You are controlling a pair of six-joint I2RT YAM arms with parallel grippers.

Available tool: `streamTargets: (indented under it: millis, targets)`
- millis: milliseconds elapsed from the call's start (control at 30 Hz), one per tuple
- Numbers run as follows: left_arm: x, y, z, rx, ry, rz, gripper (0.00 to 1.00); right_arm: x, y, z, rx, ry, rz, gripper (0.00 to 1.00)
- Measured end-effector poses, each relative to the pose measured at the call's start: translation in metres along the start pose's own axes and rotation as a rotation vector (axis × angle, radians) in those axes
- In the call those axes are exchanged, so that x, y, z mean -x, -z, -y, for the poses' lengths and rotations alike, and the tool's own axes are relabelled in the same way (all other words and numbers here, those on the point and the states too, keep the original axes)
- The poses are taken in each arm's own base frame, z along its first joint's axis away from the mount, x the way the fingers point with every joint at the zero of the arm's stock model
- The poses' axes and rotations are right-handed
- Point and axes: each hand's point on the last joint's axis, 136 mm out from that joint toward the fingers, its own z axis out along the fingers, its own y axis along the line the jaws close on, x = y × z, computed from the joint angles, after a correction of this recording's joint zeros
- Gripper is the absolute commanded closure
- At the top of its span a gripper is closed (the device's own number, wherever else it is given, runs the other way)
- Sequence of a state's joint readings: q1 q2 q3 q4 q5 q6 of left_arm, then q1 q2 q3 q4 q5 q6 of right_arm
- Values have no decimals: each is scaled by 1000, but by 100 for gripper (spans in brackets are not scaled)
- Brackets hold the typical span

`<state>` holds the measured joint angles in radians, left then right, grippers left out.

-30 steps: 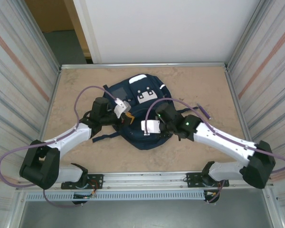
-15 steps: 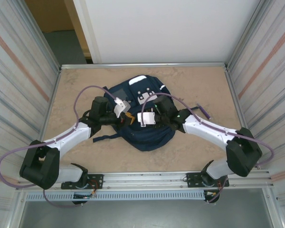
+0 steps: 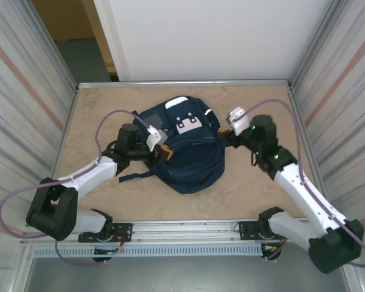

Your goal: Pack the student bag

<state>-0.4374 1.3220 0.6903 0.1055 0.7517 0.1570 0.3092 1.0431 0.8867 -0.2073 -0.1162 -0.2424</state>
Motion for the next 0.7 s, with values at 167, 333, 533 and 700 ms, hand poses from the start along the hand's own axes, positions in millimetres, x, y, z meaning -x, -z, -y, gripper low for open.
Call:
streamTargets:
  millis: [167,333,533,700]
  targets:
    - [0,2,0,12,3,-4,100,-62,-41,75,-103,-193,-292,42]
    - [0,8,5,14,12,-14,100,-142,-64,110,-124,-277,-627,41]
    - [0,12,8,17,26,-17,100,-202,-71,116,-98,-309,-841,39]
    - [0,14,10,17,43,-20,100,-225,-75,118,-107,-274,-913,45]
